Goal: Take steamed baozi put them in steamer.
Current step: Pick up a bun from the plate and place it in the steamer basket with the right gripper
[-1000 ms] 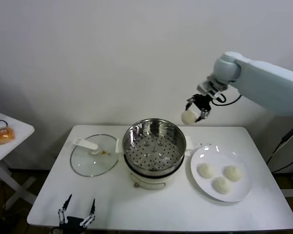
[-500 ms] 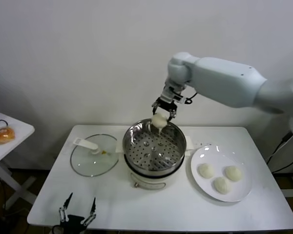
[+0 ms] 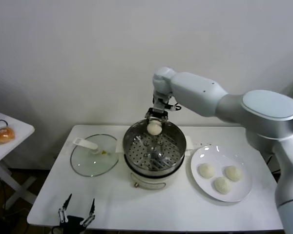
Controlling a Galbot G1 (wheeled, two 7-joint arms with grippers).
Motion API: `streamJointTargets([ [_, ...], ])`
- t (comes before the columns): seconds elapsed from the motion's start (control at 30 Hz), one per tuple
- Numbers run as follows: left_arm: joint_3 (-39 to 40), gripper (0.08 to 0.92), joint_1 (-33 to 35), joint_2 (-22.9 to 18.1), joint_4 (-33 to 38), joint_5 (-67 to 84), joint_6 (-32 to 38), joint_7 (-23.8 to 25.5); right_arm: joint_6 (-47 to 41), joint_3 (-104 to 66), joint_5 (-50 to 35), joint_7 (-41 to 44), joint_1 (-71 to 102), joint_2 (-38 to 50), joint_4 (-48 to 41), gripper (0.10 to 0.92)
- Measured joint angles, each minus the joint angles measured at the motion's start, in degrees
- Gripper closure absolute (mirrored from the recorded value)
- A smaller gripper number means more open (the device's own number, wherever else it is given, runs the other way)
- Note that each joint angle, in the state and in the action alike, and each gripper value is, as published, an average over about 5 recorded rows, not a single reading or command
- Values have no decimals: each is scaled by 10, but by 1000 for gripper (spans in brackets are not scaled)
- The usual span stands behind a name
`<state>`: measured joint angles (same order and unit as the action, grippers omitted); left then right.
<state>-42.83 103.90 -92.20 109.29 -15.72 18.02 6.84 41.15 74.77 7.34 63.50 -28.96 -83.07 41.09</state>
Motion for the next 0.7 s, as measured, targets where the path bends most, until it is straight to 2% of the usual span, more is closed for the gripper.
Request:
streamJointTargets([
  [0.3, 0, 177, -2, 0, -5, -1, 4, -5, 31, -18, 21, 0, 25, -25, -37, 336],
  [0.53, 0, 177, 0, 0, -2, -1, 4, -6, 52, -28, 26, -1, 33, -36, -56, 221],
  [0.7, 3, 177, 2, 0, 2, -3, 4, -6, 60, -31, 21, 4, 28, -34, -56, 203],
])
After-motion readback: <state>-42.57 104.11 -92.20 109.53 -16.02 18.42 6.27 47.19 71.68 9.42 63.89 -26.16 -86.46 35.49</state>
